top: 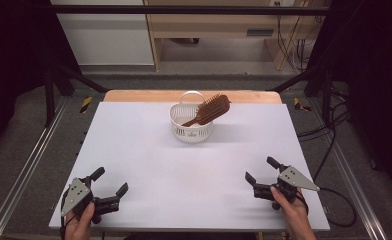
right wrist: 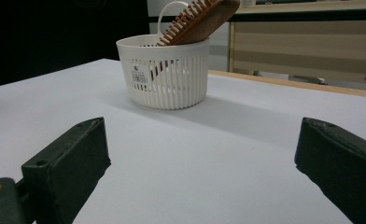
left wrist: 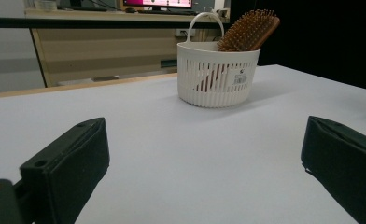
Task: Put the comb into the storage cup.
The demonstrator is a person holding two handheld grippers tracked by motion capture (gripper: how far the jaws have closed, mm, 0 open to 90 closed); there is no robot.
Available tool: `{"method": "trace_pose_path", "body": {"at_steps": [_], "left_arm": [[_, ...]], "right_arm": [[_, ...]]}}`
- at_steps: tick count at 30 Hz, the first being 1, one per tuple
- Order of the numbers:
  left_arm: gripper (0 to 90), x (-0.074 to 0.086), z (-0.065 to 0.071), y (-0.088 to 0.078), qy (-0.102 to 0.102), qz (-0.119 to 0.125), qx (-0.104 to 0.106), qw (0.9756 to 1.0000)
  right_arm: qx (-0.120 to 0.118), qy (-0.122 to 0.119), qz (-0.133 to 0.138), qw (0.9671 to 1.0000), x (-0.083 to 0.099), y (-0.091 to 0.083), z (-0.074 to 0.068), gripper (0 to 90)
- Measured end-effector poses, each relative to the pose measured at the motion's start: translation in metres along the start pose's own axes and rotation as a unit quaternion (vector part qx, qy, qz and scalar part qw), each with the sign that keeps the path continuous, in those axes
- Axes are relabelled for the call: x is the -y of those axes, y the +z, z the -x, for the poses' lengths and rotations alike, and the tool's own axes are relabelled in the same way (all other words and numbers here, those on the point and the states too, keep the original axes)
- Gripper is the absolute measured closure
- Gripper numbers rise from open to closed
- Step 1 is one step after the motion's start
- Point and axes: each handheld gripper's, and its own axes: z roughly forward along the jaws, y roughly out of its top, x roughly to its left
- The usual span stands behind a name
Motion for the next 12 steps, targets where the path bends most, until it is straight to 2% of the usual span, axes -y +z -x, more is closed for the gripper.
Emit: {"method": "trace_pose_path", "body": {"at_steps": [2,4,6,9,12], "left_arm": [[1.1,0.000,0.001,0.002,0.007,0.000,0.002,1.0000],[0.9,-0.001,0.001,0.002,0.021,0.004,-0.005,0.9998],[1.0,-0.001,-0.002,0.002,0.021,0.011,-0.008,0.9997],[1.0,0.000,-0.006,0.001,0.014,0.015,-0.017,0.9996],[0.9,0.001,-0.008,0.001,0.006,0.014,-0.023,0.9996]], "right_arm": [[-0.003,0.006,0.005,1.0000,-0.001,0.003,-0.001,3.1],[-0.007,0.012,0.011,0.9998,-0.001,0.008,-0.002,3.4],[-0.014,0.031,0.024,0.9991,-0.003,0.012,-0.002,3.6],[-0.008,0.017,0.022,0.9996,-0.005,0.017,-0.004,3.9],[0.003,0.004,0.001,1.0000,-0.003,0.018,-0.005,3.7]]}}
